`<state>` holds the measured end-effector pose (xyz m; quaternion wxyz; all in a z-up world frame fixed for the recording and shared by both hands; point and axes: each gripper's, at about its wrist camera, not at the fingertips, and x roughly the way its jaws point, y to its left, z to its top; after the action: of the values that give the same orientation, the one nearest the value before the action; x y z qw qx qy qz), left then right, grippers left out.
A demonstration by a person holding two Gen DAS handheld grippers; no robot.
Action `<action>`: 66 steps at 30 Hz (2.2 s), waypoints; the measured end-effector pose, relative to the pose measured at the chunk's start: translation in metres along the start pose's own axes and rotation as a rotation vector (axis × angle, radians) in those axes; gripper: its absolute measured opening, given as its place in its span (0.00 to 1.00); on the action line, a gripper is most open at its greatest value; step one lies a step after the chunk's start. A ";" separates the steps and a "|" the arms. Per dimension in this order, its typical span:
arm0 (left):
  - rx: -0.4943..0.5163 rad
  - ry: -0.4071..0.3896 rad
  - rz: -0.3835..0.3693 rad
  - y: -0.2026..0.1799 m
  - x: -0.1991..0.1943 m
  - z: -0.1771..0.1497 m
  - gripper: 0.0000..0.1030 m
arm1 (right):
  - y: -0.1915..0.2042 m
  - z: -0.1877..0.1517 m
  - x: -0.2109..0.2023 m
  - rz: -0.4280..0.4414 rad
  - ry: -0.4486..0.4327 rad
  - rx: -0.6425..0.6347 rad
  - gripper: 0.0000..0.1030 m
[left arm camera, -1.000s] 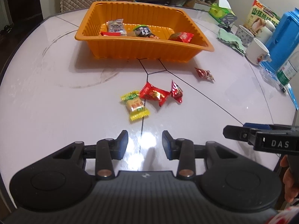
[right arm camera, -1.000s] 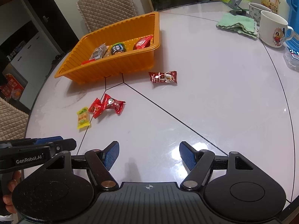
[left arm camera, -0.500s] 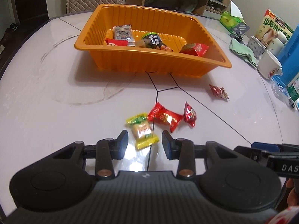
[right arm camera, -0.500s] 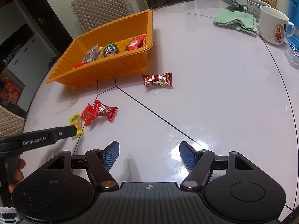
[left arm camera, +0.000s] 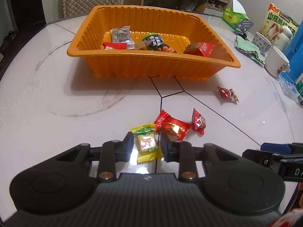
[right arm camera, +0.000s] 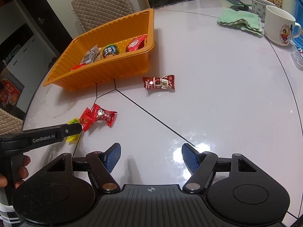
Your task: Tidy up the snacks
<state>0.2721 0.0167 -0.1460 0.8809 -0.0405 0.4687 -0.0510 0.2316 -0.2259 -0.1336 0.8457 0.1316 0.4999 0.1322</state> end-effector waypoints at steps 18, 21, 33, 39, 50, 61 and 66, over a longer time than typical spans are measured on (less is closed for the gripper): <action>-0.054 -0.005 0.035 0.043 -0.015 -0.001 0.18 | 0.026 0.008 0.019 0.081 -0.048 -0.238 0.68; -0.070 -0.006 0.046 0.050 -0.018 -0.002 0.18 | 0.035 0.011 0.028 0.108 -0.051 -0.315 0.57; -0.089 -0.012 0.038 0.054 -0.021 -0.001 0.18 | 0.066 0.028 0.066 0.102 -0.043 -0.565 0.45; -0.094 -0.015 0.038 0.055 -0.023 0.000 0.18 | 0.076 0.031 0.078 0.112 -0.025 -0.593 0.36; -0.101 -0.016 0.045 0.058 -0.023 0.002 0.18 | 0.083 0.035 0.083 0.121 -0.013 -0.585 0.24; -0.101 -0.020 0.045 0.058 -0.025 0.002 0.18 | 0.085 0.036 0.084 0.118 -0.007 -0.576 0.23; -0.102 -0.016 0.046 0.058 -0.026 0.003 0.18 | 0.083 0.035 0.081 0.118 -0.006 -0.563 0.22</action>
<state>0.2629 0.0781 -0.1297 0.8825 -0.0750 0.4643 -0.0066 0.2929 -0.1228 -0.1537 0.8413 -0.0791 0.4325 0.3144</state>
